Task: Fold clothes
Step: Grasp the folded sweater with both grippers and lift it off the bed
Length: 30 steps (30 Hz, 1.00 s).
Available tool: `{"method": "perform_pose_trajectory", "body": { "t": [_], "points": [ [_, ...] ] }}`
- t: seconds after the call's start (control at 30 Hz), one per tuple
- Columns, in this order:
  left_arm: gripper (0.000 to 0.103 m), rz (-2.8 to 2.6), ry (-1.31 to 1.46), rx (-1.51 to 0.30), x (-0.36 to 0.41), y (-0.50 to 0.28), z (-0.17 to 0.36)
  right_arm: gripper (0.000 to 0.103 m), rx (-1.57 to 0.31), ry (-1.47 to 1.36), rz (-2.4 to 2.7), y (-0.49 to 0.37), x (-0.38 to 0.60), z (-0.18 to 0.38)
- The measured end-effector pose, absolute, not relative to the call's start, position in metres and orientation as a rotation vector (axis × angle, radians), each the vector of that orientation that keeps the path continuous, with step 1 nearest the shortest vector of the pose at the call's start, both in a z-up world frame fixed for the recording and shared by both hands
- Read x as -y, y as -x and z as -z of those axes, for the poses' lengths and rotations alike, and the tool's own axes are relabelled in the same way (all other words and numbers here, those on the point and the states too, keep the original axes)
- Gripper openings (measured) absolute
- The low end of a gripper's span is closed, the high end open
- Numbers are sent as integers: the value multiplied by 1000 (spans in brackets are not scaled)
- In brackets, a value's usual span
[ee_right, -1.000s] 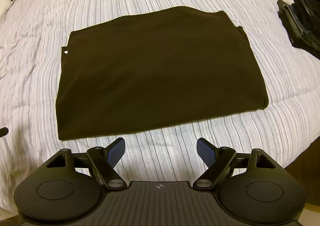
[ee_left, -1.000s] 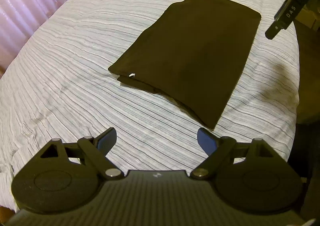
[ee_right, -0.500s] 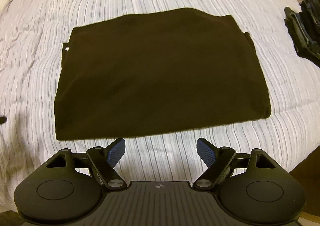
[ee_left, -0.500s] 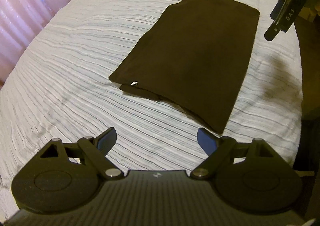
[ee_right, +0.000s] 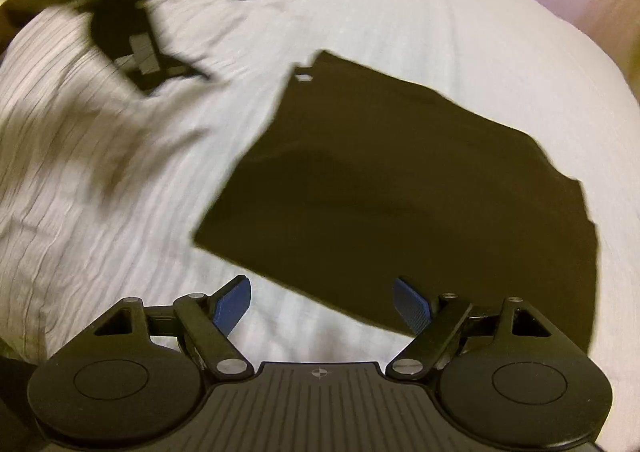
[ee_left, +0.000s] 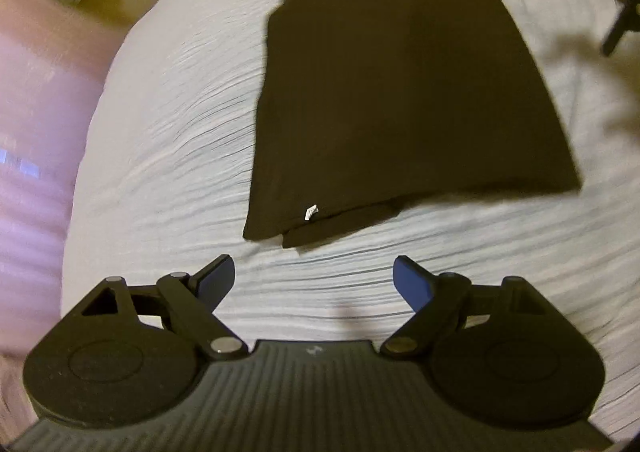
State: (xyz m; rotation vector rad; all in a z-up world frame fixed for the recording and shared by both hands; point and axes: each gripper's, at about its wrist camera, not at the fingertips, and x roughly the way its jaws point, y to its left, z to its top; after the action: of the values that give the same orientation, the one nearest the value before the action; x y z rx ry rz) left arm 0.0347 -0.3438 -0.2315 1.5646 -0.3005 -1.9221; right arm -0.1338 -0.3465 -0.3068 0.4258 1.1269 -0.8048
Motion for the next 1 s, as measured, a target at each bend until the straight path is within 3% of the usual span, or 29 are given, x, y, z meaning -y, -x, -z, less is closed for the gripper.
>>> {"method": "perform_pose_trajectory", "body": {
  "t": [0.4,0.57,0.63,0.67,0.77,0.83,0.9,1.0],
  "points": [
    [84,2062,-1622,737,366,-46,304,81,-1281,17,684,62,322,403],
    [84,2067,-1561,868,377,-41,308,80,-1202,35,737,73,330,397],
    [83,2074,-1560,900,384,-38,308,63,-1180,25,751,78,333,392],
    [83,2079,-1577,934,385,-36,311,60,-1178,17,750,79,335,390],
    [67,2093,-1638,1015,387,-33,318,60,-1205,23,728,78,335,395],
    [33,2101,-1673,999,391,-32,319,42,-1206,6,702,78,336,396],
    [17,2097,-1673,952,393,-30,312,13,-1197,-15,686,78,338,391],
    [12,2097,-1638,924,394,-27,295,5,-1142,-79,704,87,340,372]
  ]
}}
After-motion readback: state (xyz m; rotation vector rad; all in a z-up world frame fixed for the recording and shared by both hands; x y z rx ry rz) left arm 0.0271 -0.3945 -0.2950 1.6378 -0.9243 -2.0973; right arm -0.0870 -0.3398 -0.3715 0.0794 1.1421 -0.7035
